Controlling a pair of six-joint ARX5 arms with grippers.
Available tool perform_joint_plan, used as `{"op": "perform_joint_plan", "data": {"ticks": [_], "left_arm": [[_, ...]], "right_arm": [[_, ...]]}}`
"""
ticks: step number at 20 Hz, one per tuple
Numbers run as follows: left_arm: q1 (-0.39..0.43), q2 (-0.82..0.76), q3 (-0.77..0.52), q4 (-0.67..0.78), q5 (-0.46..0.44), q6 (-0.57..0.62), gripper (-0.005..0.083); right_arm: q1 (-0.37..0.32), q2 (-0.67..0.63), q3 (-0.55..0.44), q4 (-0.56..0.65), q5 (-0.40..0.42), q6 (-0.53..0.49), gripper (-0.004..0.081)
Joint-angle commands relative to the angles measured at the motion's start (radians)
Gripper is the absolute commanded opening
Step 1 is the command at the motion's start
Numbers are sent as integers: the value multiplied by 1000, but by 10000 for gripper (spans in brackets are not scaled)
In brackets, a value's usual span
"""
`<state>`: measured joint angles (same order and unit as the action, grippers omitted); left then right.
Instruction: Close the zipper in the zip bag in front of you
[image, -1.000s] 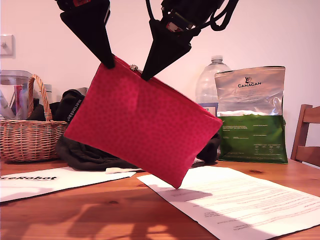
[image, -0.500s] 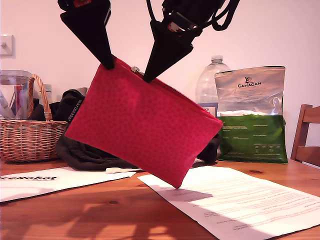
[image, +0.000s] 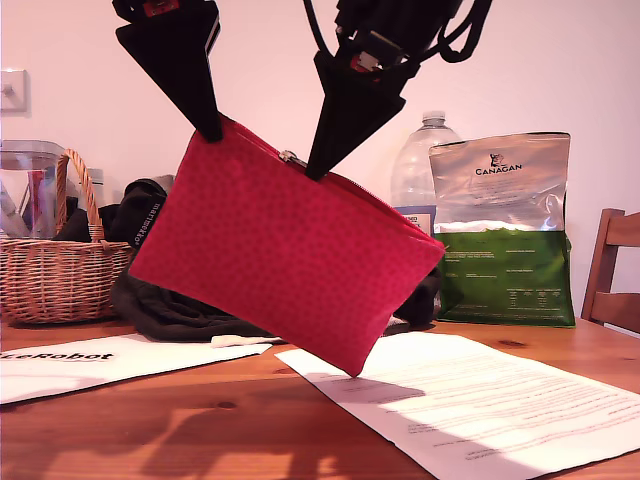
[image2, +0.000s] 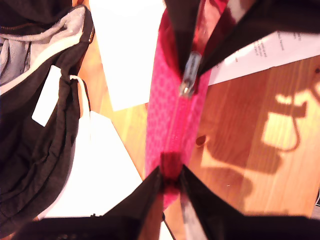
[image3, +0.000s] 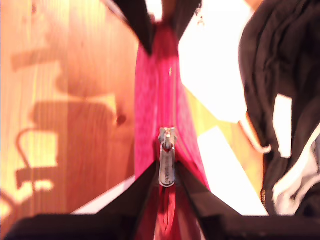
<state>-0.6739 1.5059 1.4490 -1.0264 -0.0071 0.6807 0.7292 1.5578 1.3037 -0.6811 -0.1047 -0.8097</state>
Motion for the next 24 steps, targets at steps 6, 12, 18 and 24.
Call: {"op": "perform_joint_plan", "data": {"ticks": [6, 12, 18, 24], "left_arm": [[29, -8, 0, 2, -28, -26, -22], [43, -8, 0, 2, -28, -26, -22], [44, -8, 0, 2, -28, -26, -22], [56, -8, 0, 2, -28, -27, -22]], "right_arm": [[-32, 10, -11, -67, 13, 18, -13], [-57, 10, -11, -112, 26, 28, -13], [-89, 10, -11, -151, 54, 37, -13], [-112, 10, -11, -211, 101, 51, -13]]}}
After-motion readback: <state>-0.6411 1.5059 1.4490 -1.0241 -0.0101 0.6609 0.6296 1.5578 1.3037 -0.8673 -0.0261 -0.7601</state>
